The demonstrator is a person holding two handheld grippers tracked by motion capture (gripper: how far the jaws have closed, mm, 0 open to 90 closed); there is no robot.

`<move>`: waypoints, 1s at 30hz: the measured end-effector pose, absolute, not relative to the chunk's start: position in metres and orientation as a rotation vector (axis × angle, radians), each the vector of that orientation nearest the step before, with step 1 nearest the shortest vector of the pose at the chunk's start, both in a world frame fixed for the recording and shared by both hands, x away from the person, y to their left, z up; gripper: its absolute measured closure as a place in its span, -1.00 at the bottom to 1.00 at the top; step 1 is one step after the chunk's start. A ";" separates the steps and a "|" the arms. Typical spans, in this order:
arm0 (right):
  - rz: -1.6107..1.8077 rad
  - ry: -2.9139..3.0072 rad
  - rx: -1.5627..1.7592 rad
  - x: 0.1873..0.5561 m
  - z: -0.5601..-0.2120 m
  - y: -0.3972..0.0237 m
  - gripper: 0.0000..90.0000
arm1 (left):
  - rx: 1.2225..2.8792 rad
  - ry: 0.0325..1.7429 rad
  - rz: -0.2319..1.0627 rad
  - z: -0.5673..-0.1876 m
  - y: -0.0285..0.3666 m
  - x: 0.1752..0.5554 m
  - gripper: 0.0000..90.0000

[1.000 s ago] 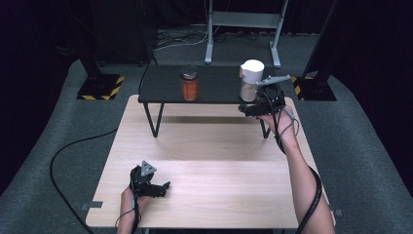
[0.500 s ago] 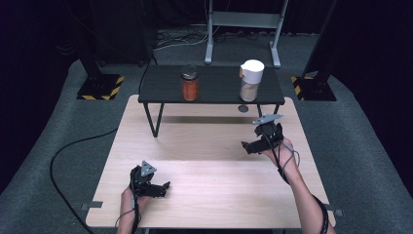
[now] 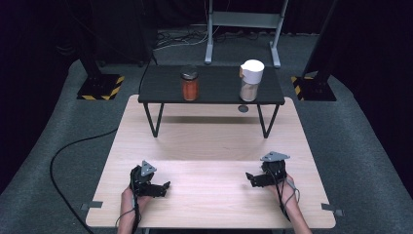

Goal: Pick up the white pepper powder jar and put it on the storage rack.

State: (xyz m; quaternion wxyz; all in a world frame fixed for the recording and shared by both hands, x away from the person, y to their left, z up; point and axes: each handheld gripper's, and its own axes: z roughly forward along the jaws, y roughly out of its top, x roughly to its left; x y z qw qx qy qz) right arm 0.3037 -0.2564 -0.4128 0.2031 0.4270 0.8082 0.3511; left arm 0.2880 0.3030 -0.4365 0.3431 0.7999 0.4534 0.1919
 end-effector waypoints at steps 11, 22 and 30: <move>1.046 2.177 1.261 0.270 -0.437 -0.280 -1.00 | 2.079 1.177 0.500 -0.437 0.303 0.288 -0.97; 1.088 2.085 1.244 0.255 -0.444 -0.282 -1.00 | 2.083 1.174 0.507 -0.436 0.302 0.287 -0.96; 1.113 2.060 1.254 0.253 -0.446 -0.285 -0.99 | 2.083 1.174 0.507 -0.436 0.302 0.287 -0.96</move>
